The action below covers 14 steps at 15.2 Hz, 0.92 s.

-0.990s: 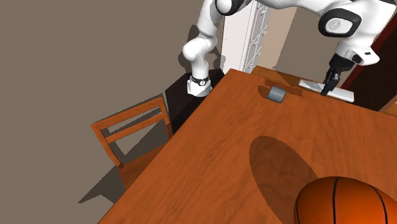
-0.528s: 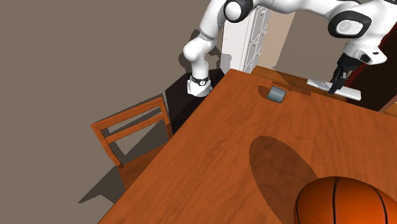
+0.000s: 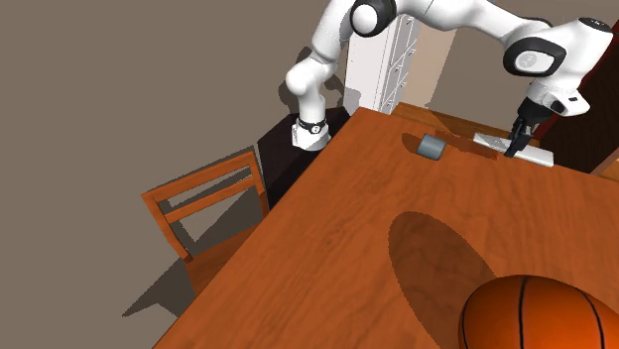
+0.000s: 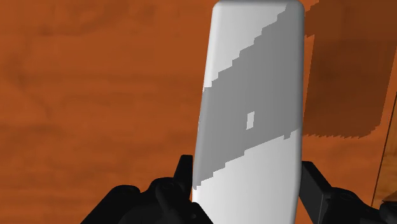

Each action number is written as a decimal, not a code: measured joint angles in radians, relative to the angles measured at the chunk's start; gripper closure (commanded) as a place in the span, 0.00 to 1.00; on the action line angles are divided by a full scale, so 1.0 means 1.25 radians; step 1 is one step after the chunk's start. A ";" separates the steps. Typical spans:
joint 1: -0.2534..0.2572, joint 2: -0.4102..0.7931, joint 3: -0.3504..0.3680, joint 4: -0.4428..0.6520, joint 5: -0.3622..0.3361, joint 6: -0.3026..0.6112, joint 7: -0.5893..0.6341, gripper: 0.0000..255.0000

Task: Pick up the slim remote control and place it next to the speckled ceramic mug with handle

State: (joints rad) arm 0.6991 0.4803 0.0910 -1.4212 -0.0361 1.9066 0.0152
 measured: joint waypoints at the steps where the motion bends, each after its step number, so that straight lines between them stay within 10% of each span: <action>1: 0.000 0.002 0.000 -0.008 0.000 0.010 0.000 1.00; 14: 0.000 0.043 -0.003 -0.090 -0.005 0.132 0.002 1.00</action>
State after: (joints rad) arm 0.6988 0.5335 0.0876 -1.5335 -0.0418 2.0717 0.0178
